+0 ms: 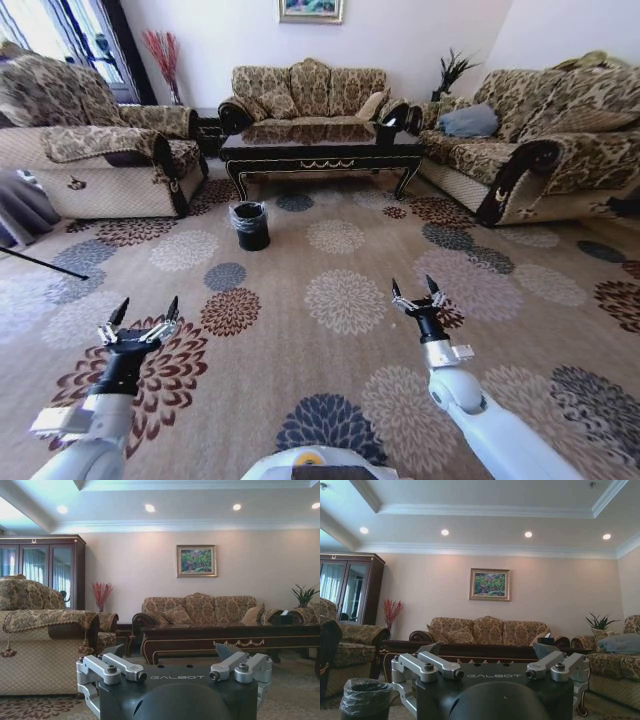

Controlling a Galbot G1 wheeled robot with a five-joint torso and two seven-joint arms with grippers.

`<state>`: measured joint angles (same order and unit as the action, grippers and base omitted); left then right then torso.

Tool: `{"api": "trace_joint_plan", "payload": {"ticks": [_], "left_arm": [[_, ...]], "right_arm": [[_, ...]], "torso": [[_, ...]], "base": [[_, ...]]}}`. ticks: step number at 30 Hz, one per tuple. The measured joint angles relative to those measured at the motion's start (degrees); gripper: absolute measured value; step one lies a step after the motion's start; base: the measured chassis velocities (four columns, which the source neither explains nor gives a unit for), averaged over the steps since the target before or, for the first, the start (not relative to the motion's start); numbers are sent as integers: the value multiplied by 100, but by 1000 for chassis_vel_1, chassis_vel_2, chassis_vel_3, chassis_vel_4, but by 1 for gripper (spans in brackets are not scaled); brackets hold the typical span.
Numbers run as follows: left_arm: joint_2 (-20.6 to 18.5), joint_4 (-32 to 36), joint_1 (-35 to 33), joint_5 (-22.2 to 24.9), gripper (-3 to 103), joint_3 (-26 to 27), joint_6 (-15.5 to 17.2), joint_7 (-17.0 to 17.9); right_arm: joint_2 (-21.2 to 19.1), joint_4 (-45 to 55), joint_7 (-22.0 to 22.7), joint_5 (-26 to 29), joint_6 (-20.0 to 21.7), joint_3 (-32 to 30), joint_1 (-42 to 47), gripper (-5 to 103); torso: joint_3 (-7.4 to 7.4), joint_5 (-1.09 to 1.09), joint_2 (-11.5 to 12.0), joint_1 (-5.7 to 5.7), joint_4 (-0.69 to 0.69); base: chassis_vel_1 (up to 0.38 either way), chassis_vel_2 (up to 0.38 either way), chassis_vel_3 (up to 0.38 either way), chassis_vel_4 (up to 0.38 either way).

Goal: Move to the front of the table and pick up the trash from the floor, then place it into the trash bin.

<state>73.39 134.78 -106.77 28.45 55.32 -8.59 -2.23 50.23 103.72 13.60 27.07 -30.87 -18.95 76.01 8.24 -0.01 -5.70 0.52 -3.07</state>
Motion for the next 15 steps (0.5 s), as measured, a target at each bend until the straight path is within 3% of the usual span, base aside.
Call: {"api": "trace_joint_plan", "payload": {"ticks": [15], "left_arm": [[27,-33,21,-36,100,-68,-15,-9]], "right_arm": [[-1,-23,-10,15,-13,-11,-6,100]], "torso": [[-2,1,0,0,0]], "base": [[-7,11,8,-15]]}}
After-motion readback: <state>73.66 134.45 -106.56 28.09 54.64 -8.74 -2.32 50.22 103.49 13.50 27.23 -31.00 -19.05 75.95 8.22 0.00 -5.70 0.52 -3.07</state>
